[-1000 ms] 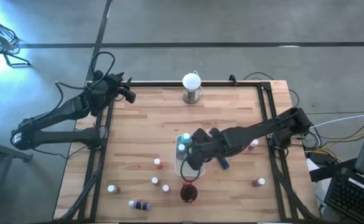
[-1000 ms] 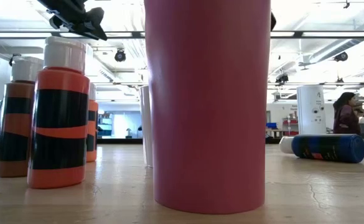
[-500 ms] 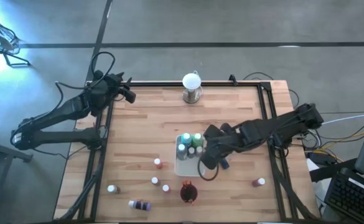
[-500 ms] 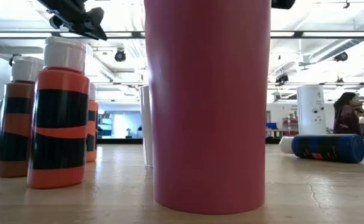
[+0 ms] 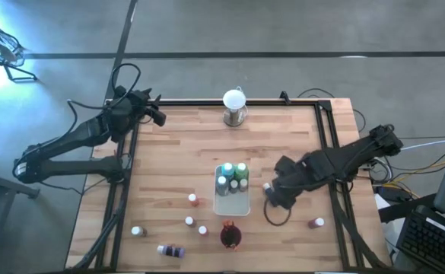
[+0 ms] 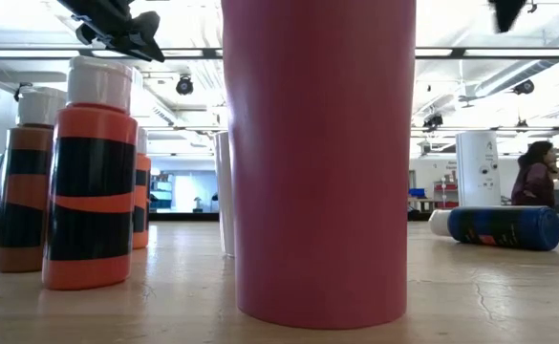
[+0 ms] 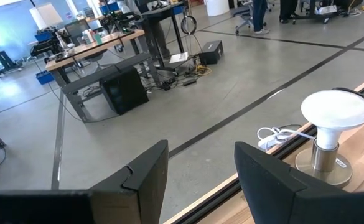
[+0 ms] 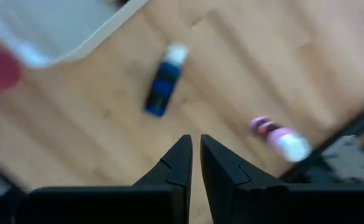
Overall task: Pick & Place Paint Supplies
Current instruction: Put the pink paint bottle into the white bin
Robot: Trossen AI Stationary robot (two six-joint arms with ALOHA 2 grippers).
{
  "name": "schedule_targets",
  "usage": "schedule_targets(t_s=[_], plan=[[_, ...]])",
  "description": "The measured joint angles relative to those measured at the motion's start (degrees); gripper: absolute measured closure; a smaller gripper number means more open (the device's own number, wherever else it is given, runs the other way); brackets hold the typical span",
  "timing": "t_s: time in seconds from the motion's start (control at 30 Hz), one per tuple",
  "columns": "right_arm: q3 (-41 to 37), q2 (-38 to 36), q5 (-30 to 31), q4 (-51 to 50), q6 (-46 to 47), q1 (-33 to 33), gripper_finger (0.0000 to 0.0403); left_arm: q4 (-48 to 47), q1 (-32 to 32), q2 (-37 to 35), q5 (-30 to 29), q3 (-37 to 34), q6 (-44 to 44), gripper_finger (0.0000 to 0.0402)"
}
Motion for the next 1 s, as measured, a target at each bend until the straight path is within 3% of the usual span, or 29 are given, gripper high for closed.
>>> schedule_targets(t_s=[0.37,1.0], plan=[[-3.44,-4.75,-0.20,-1.27,7.49,9.98,0.0394,-0.02,0.00,-0.02,-0.01,0.00,0.00,0.0211],[-15.54,-14.74,-0.40,3.22,11.09,12.20,0.0394,-0.02,0.00,0.00,0.00,0.00,0.00,0.0211]])
